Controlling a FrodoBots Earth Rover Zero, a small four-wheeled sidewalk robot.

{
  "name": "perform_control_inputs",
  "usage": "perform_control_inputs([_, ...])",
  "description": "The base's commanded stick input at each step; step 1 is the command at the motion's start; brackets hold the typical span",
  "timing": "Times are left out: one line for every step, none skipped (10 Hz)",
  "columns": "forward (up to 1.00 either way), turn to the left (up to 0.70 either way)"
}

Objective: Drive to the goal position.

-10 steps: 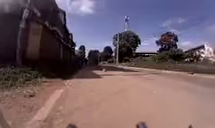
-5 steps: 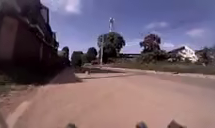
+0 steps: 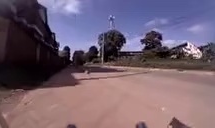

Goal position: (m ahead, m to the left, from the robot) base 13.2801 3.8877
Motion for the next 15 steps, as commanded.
perform_control_inputs([1.0, 0.05])
perform_control_inputs([1.0, 0.0])
perform_control_inputs([1.0, 0.0])
perform_control_inputs([1.0, 0.0])
perform_control_inputs([1.0, 0.0])
perform_control_inputs([1.0, 0.0])
perform_control_inputs([1.0, 0.0])
perform_control_inputs([1.0, 0.0])
perform_control_inputs([1.0, 0.0])
perform_control_inputs([1.0, 0.04])
perform_control_inputs([1.0, 0.4])
perform_control_inputs([1.0, 0.4])
perform_control_inputs([1.0, 0.4])
perform_control_inputs([1.0, 0.14])
perform_control_inputs([1.0, 0.0])
